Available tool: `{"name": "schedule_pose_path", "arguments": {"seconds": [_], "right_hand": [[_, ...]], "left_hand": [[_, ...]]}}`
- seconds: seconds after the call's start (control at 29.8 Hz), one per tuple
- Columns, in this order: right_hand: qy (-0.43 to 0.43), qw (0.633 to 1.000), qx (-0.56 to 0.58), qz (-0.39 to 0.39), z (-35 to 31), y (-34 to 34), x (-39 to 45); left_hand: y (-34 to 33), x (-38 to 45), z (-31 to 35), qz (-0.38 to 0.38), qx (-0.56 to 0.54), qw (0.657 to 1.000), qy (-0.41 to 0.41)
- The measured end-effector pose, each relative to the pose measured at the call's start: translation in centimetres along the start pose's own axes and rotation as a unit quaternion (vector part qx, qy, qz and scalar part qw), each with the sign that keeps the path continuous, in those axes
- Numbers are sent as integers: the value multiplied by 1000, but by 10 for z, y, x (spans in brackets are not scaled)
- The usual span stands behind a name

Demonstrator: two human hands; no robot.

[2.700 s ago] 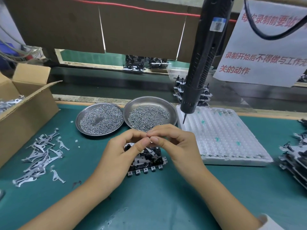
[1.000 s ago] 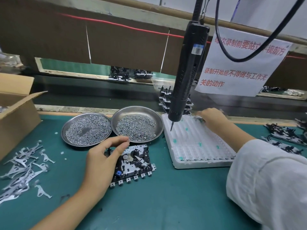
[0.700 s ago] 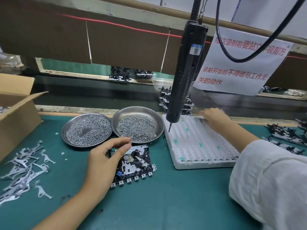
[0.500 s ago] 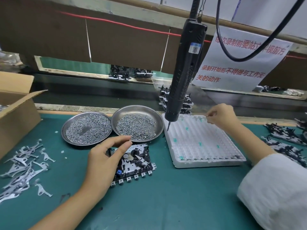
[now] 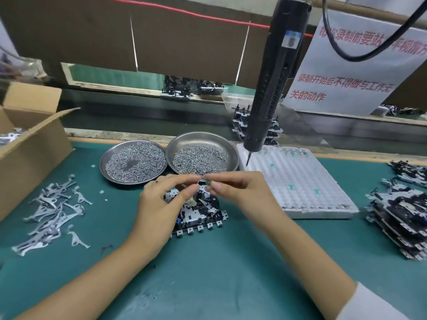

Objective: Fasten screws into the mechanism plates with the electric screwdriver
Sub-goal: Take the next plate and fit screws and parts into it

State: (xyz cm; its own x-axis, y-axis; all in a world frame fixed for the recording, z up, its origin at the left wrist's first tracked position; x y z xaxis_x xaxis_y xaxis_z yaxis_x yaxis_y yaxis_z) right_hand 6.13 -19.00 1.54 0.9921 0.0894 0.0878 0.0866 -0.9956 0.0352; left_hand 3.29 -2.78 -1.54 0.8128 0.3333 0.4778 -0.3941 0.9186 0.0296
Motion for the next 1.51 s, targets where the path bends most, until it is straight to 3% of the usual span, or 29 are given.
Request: {"name": "schedule_pose_path", "arguments": {"seconds": [0.64, 0.94, 1.41, 1.51], "right_hand": [[22, 999, 30, 15, 20, -10, 0], [122, 990, -67, -11, 16, -7, -3], [198, 966, -164, 5, 25, -12, -13], [228, 952, -203, -15, 27, -15, -16]], "left_hand": [[2, 2, -7, -15, 39, 999, -1], [5, 5, 3, -18, 79, 995, -64], [24, 8, -4, -116, 172, 975, -86], [38, 7, -8, -115, 138, 982, -64]]}}
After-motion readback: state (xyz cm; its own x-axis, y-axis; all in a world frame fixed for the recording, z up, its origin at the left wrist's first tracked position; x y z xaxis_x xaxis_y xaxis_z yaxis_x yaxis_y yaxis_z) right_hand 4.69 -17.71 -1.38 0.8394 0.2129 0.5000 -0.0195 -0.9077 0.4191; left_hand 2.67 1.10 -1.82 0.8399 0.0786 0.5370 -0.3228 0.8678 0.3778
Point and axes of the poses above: each hand's wrist, its own x-axis towards the middle knuckle, its own y-axis out of the back of the hand, z = x × y, the point moved 1 cm from there along x, towards the middle knuckle, and after that the axes turned 11 degrees about z, right-handed, at the moved point
